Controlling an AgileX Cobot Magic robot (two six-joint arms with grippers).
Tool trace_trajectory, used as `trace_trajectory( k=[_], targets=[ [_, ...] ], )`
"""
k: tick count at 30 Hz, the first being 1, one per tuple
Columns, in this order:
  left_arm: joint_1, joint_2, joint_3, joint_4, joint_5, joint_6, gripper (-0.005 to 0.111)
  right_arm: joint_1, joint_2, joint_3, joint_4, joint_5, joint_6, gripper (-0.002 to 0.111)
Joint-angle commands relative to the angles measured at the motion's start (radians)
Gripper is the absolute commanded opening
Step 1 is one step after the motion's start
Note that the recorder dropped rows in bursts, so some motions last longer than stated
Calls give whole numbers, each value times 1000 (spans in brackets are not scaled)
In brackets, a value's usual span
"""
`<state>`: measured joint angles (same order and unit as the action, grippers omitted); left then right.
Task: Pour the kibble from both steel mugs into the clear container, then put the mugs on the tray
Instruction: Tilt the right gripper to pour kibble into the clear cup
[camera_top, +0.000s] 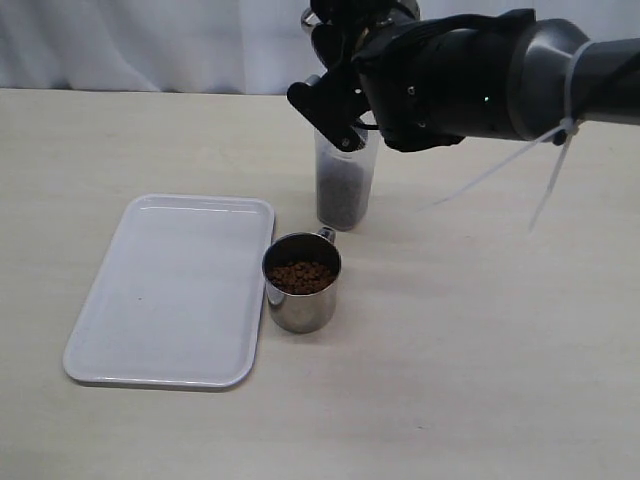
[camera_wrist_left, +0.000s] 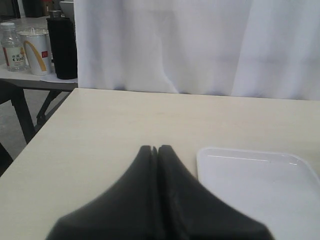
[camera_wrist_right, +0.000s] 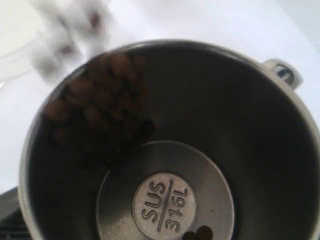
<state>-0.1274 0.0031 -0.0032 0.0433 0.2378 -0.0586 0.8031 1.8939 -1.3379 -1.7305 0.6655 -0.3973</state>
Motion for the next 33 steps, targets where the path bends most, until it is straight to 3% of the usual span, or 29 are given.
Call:
trace_trajectory(
  k=[1,26,33],
  targets=[
    [0,-3,3,0,-6,-3,0,1,-7,-10,-14,25,-19,4],
    [0,-3,3,1,-11,-3,0,1,-7,-10,-14,46,-216,4],
    [0,-3,3,1,-11,-3,0,14,-7,-10,-14,131,-215,4]
  ],
)
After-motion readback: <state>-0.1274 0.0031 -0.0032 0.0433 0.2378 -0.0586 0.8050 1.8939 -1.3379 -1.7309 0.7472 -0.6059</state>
